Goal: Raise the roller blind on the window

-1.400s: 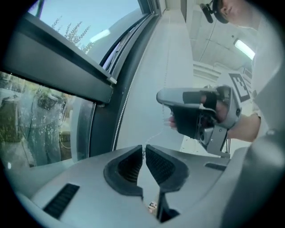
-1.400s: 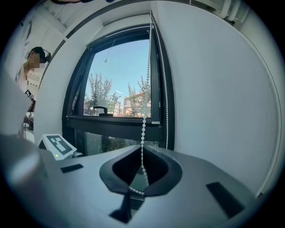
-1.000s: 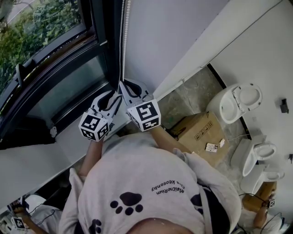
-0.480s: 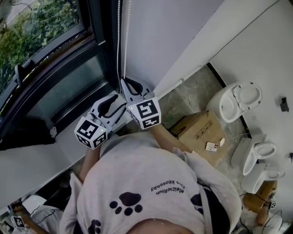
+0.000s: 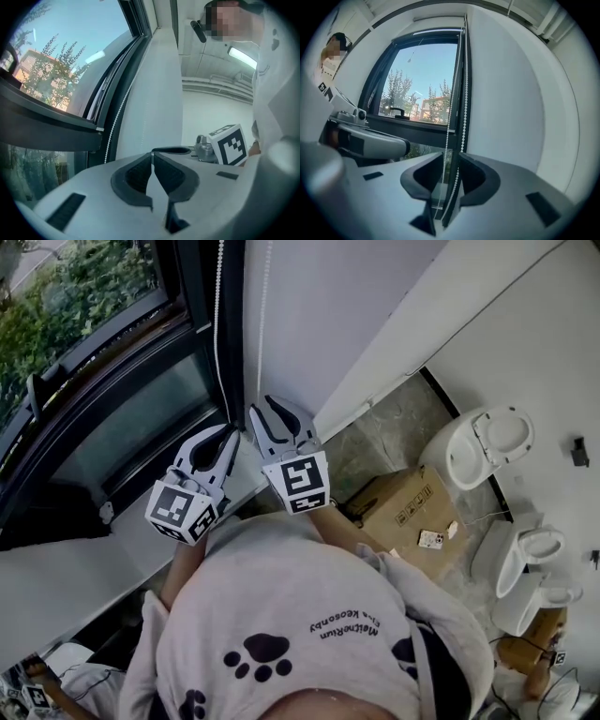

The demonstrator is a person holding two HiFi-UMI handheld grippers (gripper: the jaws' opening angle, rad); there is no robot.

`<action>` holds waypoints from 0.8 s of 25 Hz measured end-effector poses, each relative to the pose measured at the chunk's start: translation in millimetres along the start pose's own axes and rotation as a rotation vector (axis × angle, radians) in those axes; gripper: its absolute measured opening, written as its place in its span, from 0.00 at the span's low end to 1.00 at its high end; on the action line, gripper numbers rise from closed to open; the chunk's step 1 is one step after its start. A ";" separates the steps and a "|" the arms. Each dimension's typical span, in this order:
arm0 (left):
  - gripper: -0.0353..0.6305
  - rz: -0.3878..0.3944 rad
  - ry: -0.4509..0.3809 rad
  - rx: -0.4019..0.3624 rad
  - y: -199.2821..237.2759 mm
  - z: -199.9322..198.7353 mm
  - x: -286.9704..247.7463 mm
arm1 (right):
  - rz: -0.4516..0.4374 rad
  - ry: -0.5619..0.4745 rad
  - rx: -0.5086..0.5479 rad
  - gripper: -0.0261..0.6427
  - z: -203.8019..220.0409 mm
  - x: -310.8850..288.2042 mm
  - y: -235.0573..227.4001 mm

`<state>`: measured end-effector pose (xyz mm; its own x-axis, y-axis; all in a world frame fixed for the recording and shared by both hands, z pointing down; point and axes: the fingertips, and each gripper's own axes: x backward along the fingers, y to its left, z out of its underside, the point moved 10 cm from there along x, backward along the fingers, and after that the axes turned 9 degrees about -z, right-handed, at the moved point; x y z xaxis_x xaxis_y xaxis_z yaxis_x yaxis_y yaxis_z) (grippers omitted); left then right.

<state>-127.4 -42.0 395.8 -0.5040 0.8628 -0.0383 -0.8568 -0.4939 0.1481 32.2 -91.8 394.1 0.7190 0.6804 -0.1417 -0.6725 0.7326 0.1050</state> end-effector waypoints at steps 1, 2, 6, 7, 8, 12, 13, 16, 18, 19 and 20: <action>0.08 -0.013 -0.009 -0.005 -0.3 -1.7 -0.2 | 0.013 -0.009 0.001 0.18 -0.5 3.4 0.0; 0.06 -0.027 -0.019 -0.012 -0.9 -3.6 -0.3 | 0.025 -0.022 0.000 0.18 -1.7 7.3 -0.1; 0.06 -0.092 -0.066 -0.043 -6.4 -14.0 -1.7 | 0.079 -0.095 -0.008 0.18 -13.0 26.3 0.1; 0.06 -0.111 -0.076 -0.049 -8.2 -16.8 -1.7 | 0.096 -0.110 -0.008 0.18 -15.8 31.3 0.2; 0.06 -0.131 -0.085 -0.055 -9.8 -19.7 -1.5 | 0.114 -0.123 -0.006 0.18 -18.6 36.1 0.2; 0.06 -0.226 -0.118 -0.072 -13.1 -29.9 0.7 | 0.180 -0.170 -0.013 0.11 -27.0 53.7 -2.4; 0.06 -0.244 -0.122 -0.075 -13.1 -31.8 1.3 | 0.189 -0.180 -0.021 0.09 -27.9 57.6 -3.1; 0.06 -0.277 -0.120 -0.081 -13.7 -34.7 3.2 | 0.206 -0.195 -0.018 0.06 -30.6 67.0 -2.3; 0.06 -0.292 -0.120 -0.083 -15.1 -34.4 4.6 | 0.216 -0.201 0.007 0.06 -31.5 68.8 0.3; 0.06 -0.296 -0.119 -0.086 -16.3 -34.2 5.4 | 0.219 -0.206 0.021 0.06 -32.2 68.7 1.9; 0.06 -0.299 -0.118 -0.090 -17.9 -34.2 6.0 | 0.221 -0.210 0.034 0.06 -32.8 68.6 3.6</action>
<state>-118.8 -31.6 359.1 -0.2176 0.9748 0.0482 -0.9736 -0.2203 0.0592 73.4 -43.1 352.4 0.5785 0.8102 0.0945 -0.8132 0.5639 0.1440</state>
